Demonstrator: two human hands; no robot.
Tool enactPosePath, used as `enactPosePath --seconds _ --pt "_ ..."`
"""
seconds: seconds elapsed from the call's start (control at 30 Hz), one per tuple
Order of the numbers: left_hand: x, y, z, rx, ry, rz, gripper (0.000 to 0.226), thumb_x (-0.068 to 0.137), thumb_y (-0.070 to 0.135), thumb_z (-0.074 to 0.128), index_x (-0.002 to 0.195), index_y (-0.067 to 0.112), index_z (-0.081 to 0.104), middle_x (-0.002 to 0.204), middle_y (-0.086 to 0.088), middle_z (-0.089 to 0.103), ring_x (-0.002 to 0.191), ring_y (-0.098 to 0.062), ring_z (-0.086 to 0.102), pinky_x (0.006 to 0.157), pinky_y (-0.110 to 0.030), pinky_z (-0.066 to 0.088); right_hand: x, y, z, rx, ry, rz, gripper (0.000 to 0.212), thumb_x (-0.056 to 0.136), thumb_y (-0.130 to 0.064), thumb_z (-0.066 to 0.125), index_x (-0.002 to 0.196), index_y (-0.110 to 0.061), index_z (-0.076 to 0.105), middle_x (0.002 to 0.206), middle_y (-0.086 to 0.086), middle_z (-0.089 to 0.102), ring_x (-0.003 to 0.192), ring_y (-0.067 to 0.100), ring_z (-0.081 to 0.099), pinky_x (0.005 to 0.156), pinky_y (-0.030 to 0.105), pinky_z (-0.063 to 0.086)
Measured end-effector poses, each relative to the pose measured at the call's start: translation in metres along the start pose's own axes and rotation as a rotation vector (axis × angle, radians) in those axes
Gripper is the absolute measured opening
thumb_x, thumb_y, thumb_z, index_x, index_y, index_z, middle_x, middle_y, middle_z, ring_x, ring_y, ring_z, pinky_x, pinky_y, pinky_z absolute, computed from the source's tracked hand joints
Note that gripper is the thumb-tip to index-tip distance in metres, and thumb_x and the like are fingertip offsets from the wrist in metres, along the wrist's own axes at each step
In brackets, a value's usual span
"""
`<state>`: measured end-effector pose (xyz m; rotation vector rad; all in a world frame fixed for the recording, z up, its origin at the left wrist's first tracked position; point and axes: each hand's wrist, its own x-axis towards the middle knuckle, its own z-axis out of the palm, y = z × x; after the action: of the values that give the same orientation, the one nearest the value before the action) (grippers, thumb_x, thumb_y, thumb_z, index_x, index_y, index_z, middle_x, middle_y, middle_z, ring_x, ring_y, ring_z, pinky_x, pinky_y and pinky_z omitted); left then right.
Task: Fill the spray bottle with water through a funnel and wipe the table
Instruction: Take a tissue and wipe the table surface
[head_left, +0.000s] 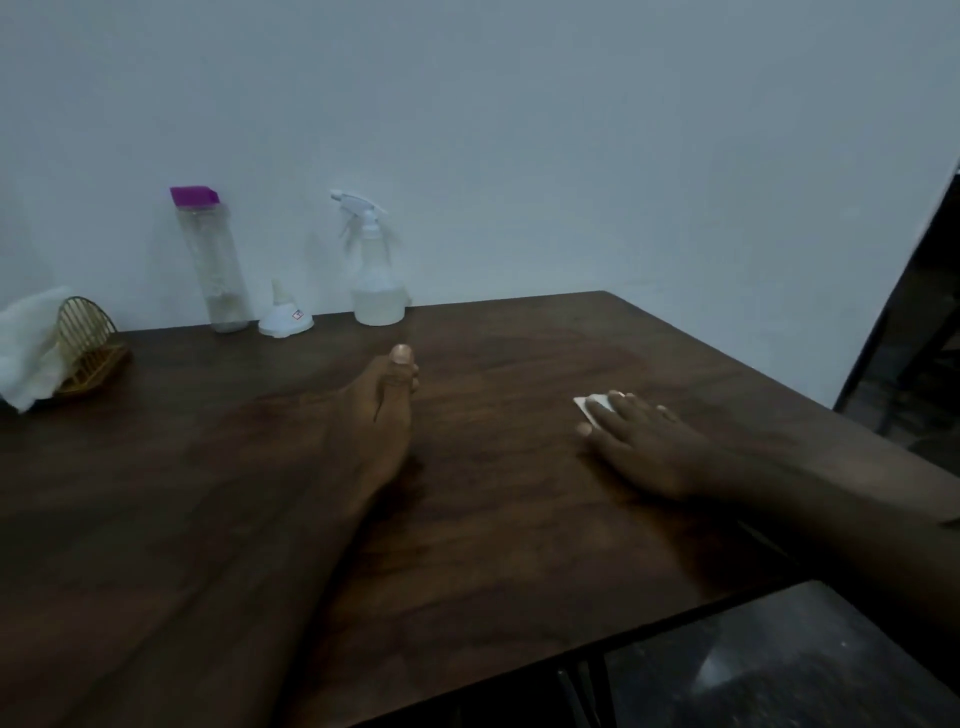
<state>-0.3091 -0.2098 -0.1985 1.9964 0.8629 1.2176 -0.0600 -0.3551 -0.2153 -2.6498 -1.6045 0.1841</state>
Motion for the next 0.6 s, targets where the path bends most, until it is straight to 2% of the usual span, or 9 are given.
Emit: enactPosePath --seconds 0.07,0.17,0.23,0.3,0.4,0.47,0.53,0.6 --pt "-0.004 0.0 -0.002 0.003 0.017 0.009 0.061 0.089 0.065 0.022 0.091 0.021 0.064 0.089 0.005 0.068 0.088 -0.009 0.062 0.077 -0.021 0.041 -0.004 0.011 -0.003 0.004 0.001 0.077 0.068 0.097 -0.064 0.008 0.157 -0.032 0.005 0.166 0.002 0.004 0.152 0.017 -0.001 0.121 0.047 0.003" --pt "-0.009 0.002 -0.005 0.05 -0.001 0.058 0.074 0.086 0.067 0.021 0.092 0.007 0.063 0.088 -0.008 0.069 0.084 -0.018 0.063 0.073 -0.026 0.042 0.011 0.01 -0.009 0.038 0.032 0.307 0.075 0.094 -0.069 0.006 0.157 -0.029 0.009 0.166 0.006 0.005 0.152 0.021 0.001 0.121 0.049 0.002" --pt "-0.008 -0.001 -0.008 0.064 0.008 0.068 0.079 0.086 0.069 0.021 0.092 0.002 0.062 0.089 -0.013 0.068 0.085 -0.023 0.064 0.076 -0.031 0.044 0.02 -0.016 -0.007 0.034 0.041 0.302 0.076 0.093 -0.07 0.006 0.156 -0.028 0.011 0.165 0.01 0.006 0.152 0.026 0.002 0.121 0.051 0.003" --pt "-0.005 -0.004 -0.012 0.049 0.045 0.057 0.086 0.086 0.076 0.02 0.09 0.002 0.062 0.086 -0.013 0.068 0.084 -0.025 0.064 0.081 -0.037 0.048 0.014 -0.062 -0.002 0.036 0.031 0.132 0.073 0.094 -0.068 0.008 0.156 -0.028 0.014 0.164 0.013 0.008 0.152 0.029 0.003 0.12 0.053 0.005" --pt "-0.003 -0.005 -0.017 0.057 0.084 0.049 0.094 0.078 0.086 0.017 0.086 0.004 0.063 0.083 -0.011 0.069 0.082 -0.025 0.066 0.084 -0.044 0.051 -0.025 -0.145 0.011 0.068 0.039 -0.25 0.067 0.096 -0.064 0.017 0.151 -0.026 0.025 0.16 0.017 0.019 0.15 0.031 0.012 0.119 0.051 0.012" --pt "-0.006 -0.002 -0.021 0.089 0.088 0.066 0.093 0.079 0.086 0.016 0.087 0.006 0.063 0.084 -0.011 0.07 0.083 -0.025 0.066 0.084 -0.045 0.051 -0.057 -0.186 0.017 0.067 0.038 -0.485 0.064 0.098 -0.06 0.023 0.15 -0.022 0.025 0.159 0.015 0.022 0.149 0.03 0.013 0.119 0.05 0.013" --pt "-0.013 0.003 -0.026 0.102 0.095 0.084 0.089 0.082 0.082 0.017 0.087 0.007 0.063 0.084 -0.011 0.069 0.083 -0.025 0.065 0.081 -0.044 0.051 -0.073 -0.196 0.019 0.026 -0.008 -0.603 0.064 0.1 -0.057 0.023 0.153 -0.022 0.02 0.162 0.012 0.015 0.151 0.026 0.008 0.12 0.05 0.007" --pt "-0.022 0.006 -0.032 0.123 0.089 0.112 0.086 0.085 0.079 0.019 0.086 0.005 0.063 0.084 -0.013 0.068 0.081 -0.025 0.064 0.078 -0.043 0.049 -0.076 -0.18 0.013 -0.02 -0.032 -0.633 0.062 0.102 -0.056 0.02 0.156 -0.027 0.013 0.165 0.006 0.008 0.152 0.019 0.002 0.12 0.049 0.003"
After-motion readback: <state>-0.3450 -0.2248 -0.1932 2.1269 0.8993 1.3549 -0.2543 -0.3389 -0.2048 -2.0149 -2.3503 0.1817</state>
